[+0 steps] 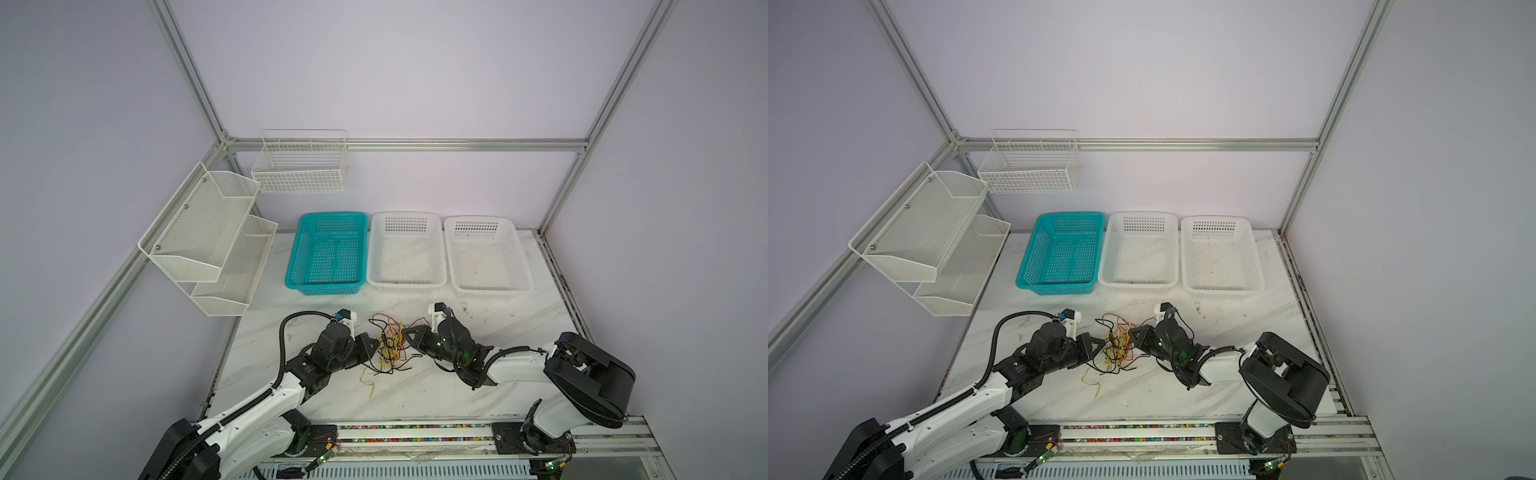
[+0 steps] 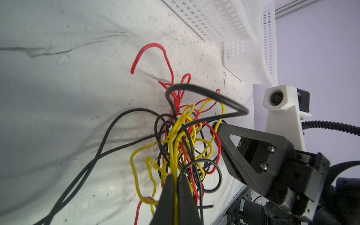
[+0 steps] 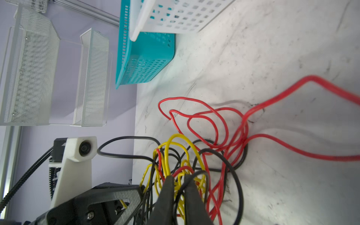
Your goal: Untangle the cables
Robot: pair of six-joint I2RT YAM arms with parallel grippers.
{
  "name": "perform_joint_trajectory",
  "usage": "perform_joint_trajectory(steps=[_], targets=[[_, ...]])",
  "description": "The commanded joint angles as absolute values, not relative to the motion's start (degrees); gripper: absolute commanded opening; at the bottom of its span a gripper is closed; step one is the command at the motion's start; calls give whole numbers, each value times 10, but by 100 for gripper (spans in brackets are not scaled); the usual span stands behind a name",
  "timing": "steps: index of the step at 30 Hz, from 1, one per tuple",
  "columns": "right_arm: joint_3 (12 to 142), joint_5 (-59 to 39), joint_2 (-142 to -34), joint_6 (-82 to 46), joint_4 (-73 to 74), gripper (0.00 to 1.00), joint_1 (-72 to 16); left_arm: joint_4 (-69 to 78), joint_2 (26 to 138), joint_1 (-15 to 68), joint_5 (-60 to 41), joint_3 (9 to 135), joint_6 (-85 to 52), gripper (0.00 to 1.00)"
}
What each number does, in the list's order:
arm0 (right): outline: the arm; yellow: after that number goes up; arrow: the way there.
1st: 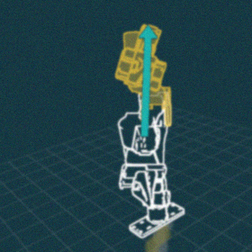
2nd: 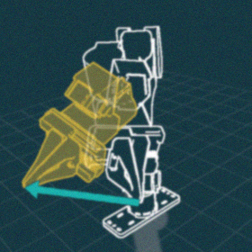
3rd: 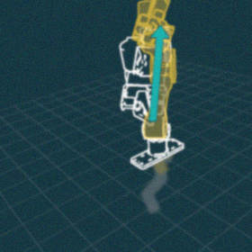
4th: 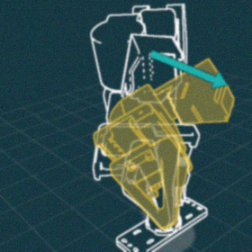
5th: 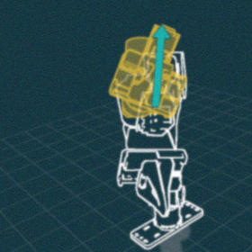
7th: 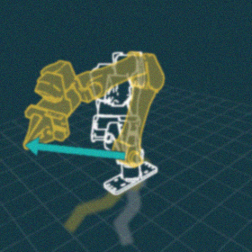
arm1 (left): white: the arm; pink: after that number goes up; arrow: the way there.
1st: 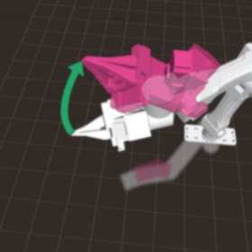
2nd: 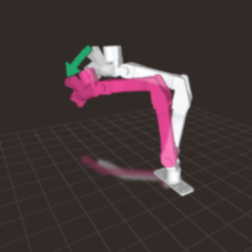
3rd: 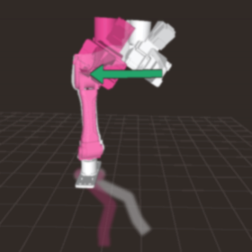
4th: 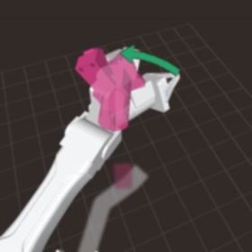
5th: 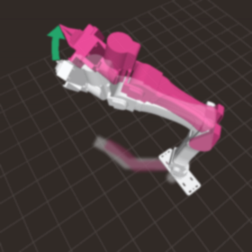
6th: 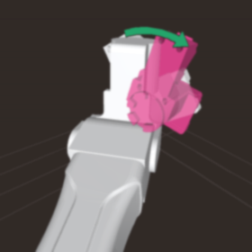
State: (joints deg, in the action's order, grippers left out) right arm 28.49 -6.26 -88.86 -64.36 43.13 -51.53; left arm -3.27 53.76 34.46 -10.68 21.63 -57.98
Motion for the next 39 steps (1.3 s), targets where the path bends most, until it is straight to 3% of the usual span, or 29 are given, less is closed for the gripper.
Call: perform_joint_trajectory(steps=[1, 3, 7, 16, 39], targets=[[286, -59, -897, -648, 455, 7, -516, 2, 531, 343, -114, 200, -584, 0], [288, -58, -890, -643, 444, 0, -513, -4, 525, 343, -111, 199, -584, 0], [282, -46, -816, -613, 393, 0, -484, -18, 510, 343, -101, 188, -583, 0], [372, 47, -615, -461, 120, 0, -446, -22, 516, 343, -96, 162, -584, 0], [697, 150, -540, -235, -192, 0, -439, -30, 545, 344, -65, 126, -558, 0]])
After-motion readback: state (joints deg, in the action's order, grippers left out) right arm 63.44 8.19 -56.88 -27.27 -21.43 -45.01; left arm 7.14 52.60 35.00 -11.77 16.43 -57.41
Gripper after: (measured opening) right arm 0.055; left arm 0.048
